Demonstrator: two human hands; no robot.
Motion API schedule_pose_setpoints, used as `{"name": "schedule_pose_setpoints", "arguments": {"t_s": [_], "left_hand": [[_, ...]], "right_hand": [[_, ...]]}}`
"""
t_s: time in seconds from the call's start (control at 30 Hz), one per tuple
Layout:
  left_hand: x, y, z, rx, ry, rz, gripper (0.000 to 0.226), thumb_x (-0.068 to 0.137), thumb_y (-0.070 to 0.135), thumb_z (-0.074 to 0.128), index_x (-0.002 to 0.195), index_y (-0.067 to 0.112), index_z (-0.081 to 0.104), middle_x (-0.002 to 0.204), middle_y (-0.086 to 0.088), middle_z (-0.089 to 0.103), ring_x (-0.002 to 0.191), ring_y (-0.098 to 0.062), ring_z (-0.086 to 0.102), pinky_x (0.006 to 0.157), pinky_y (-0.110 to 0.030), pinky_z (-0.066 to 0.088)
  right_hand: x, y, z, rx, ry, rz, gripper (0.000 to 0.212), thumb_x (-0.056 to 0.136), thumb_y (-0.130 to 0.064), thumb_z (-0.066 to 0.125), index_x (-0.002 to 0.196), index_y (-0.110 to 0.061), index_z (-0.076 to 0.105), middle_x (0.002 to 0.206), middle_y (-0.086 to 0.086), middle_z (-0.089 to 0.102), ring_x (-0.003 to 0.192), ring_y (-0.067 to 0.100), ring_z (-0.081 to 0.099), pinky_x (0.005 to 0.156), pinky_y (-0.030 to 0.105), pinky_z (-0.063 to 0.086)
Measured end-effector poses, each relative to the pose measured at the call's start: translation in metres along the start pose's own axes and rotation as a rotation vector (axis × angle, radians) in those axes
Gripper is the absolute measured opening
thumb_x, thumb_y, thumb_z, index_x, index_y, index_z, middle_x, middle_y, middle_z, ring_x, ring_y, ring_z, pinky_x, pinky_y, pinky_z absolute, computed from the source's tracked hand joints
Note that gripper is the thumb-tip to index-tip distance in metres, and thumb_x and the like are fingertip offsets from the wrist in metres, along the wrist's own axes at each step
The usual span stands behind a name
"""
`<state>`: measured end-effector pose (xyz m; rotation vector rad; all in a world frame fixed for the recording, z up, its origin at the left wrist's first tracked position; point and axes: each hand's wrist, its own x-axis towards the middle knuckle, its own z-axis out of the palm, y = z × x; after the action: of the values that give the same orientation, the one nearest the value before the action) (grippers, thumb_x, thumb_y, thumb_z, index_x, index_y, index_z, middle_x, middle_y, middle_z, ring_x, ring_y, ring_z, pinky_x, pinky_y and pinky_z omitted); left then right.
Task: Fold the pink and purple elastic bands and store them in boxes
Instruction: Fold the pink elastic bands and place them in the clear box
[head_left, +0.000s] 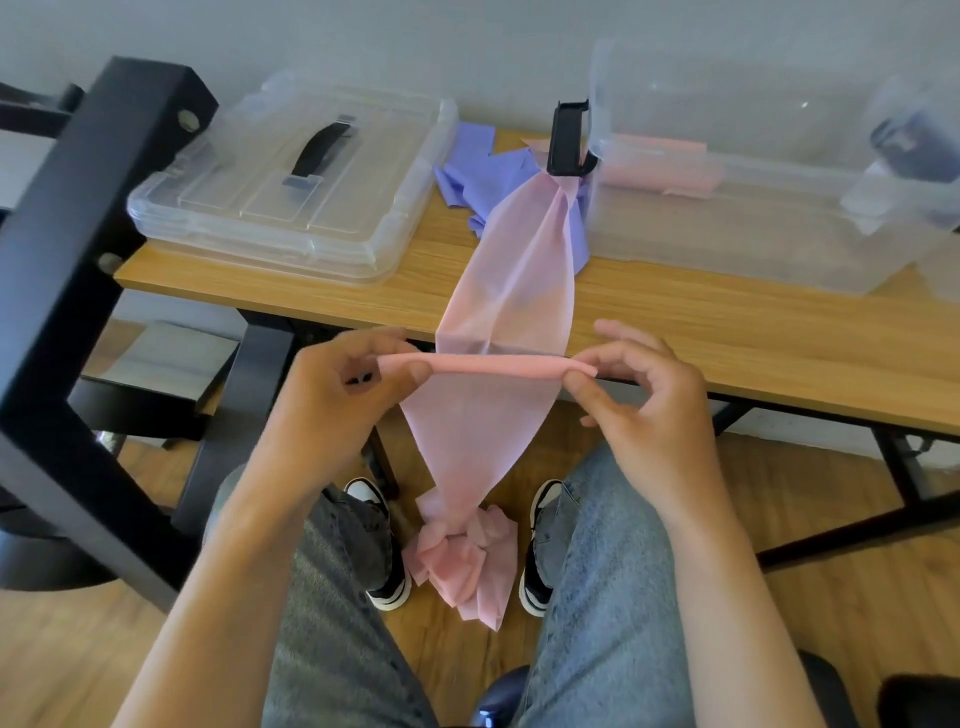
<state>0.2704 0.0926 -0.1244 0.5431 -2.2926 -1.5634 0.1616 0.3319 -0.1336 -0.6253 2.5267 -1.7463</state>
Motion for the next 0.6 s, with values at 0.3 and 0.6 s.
{"name": "schedule_pose_setpoints", "arguments": {"t_s": [0.3, 0.6], "left_hand": [[0.02, -0.002, 0.015, -0.094, -0.149, -0.183, 0.013, 0.092, 0.028, 0.073, 0.093, 0.016, 0.077, 0.094, 0.0, 0.076, 0.086, -0.012, 0.068, 0.086, -0.027, 0.052], [0.022, 0.0, 0.026, -0.242, -0.169, -0.161, 0.012, 0.091, 0.016, 0.074, 0.095, 0.005, 0.076, 0.083, -0.004, 0.079, 0.077, -0.011, 0.074, 0.071, -0.018, 0.056]], "right_hand": [[0.014, -0.011, 0.004, 0.293, -0.005, 0.275, 0.016, 0.091, -0.01, 0.077, 0.097, -0.025, 0.076, 0.14, 0.002, 0.065, 0.084, 0.016, 0.078, 0.06, 0.024, 0.061], [0.016, -0.016, 0.009, 0.485, -0.094, 0.398, 0.016, 0.095, -0.014, 0.073, 0.109, -0.018, 0.078, 0.103, 0.002, 0.08, 0.091, 0.021, 0.078, 0.059, 0.02, 0.057]]}}
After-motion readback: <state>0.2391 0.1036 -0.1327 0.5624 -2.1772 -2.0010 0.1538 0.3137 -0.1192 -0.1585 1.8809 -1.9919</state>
